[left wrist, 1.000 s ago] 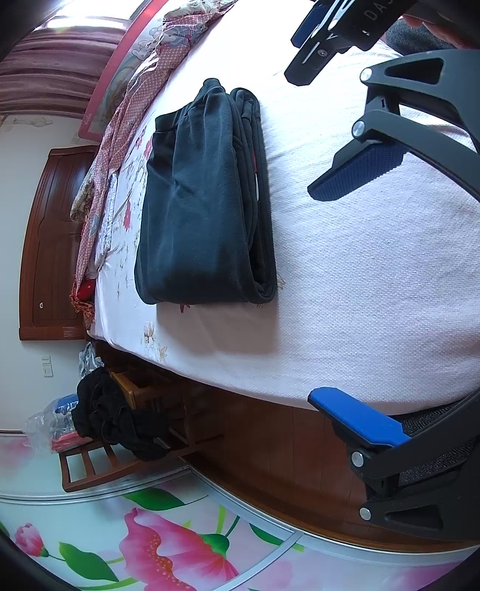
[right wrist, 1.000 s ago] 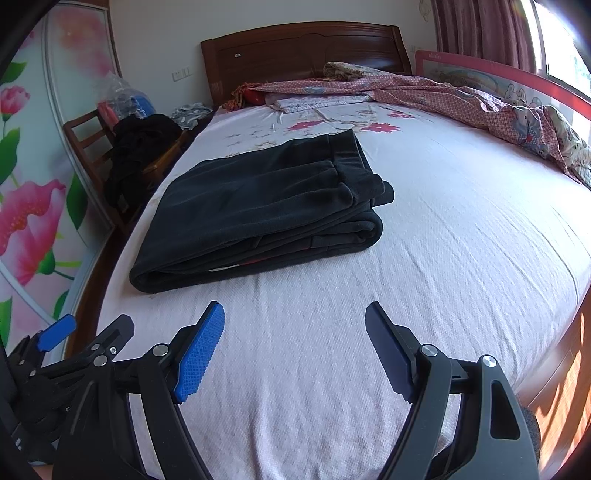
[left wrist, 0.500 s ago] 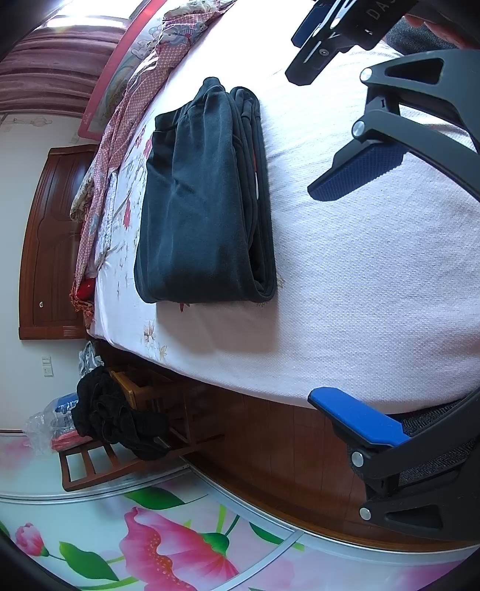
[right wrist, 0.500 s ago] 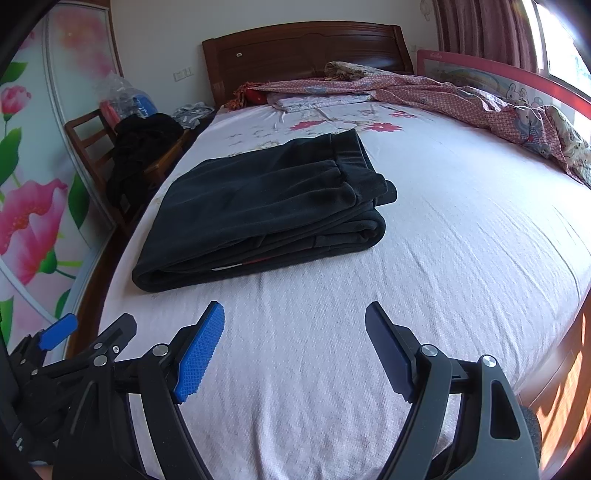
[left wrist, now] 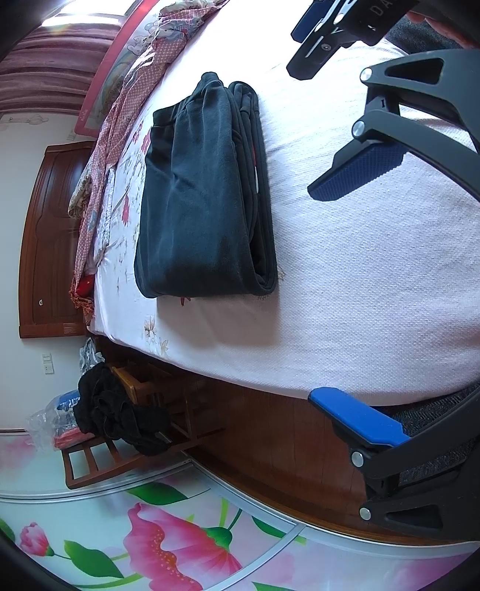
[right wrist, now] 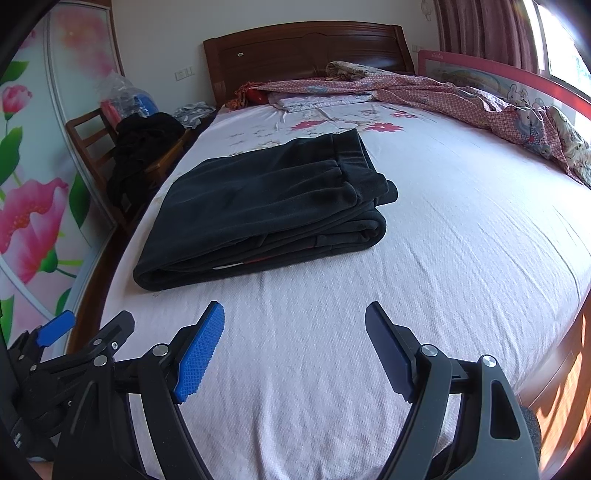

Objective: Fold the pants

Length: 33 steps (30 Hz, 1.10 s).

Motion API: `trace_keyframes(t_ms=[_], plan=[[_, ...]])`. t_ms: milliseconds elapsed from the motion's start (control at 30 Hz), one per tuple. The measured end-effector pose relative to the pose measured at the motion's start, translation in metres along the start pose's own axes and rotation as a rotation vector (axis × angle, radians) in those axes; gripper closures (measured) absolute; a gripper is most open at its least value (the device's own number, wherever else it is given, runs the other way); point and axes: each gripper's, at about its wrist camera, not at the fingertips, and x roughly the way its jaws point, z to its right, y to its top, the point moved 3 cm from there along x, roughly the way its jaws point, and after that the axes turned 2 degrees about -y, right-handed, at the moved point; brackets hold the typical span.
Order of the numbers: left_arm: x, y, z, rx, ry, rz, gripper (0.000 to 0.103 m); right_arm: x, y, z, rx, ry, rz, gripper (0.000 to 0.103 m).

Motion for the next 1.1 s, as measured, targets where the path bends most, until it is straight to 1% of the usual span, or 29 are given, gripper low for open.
trace_keyframes(t_ms=[100, 167, 300, 367, 433, 467, 567, 700, 767, 867, 1033, 1100], plan=[[0.000, 0.000, 0.000, 0.002, 0.003, -0.003, 0.002, -0.001, -0.001, 0.000, 0.000, 0.001, 0.001, 0.025], [0.001, 0.001, 0.000, 0.004, 0.006, -0.024, 0.002, -0.001, -0.001, 0.000, 0.002, 0.001, 0.000, 0.025], [0.000, 0.002, -0.002, 0.002, -0.010, -0.033, 0.002, -0.002, -0.002, 0.001, -0.002, 0.002, 0.002, 0.025], [-0.004, 0.003, -0.003, 0.002, -0.008, -0.013, 0.002, -0.003, -0.003, 0.002, -0.004, -0.001, 0.002, 0.025], [-0.009, 0.006, -0.006, -0.023, -0.046, 0.004, 0.002, -0.006, -0.005, 0.003, -0.009, 0.000, 0.001, 0.025], [-0.011, 0.007, -0.007, -0.031, -0.048, 0.015, 0.002, -0.008, -0.007, 0.004, -0.013, 0.001, 0.001, 0.025], [-0.017, 0.010, -0.007, -0.008, 0.005, 0.041, 0.002, -0.013, -0.015, 0.007, -0.037, -0.005, -0.002, 0.025], [-0.021, 0.011, -0.002, 0.041, 0.063, 0.039, 0.002, -0.018, -0.028, 0.016, -0.027, 0.009, -0.039, 0.025], [-0.022, 0.010, 0.002, 0.064, 0.064, 0.031, 0.002, -0.020, -0.032, 0.020, -0.022, 0.010, -0.051, 0.025], [-0.020, 0.005, 0.010, 0.100, 0.067, -0.010, 0.002, -0.022, -0.033, 0.023, -0.005, 0.014, -0.055, 0.025], [-0.029, 0.003, 0.019, 0.148, 0.049, 0.018, 0.002, -0.019, -0.035, 0.022, -0.008, 0.016, -0.069, 0.025], [-0.031, 0.002, 0.021, 0.158, 0.056, 0.018, 0.002, -0.019, -0.034, 0.021, -0.016, 0.019, -0.069, 0.025]])
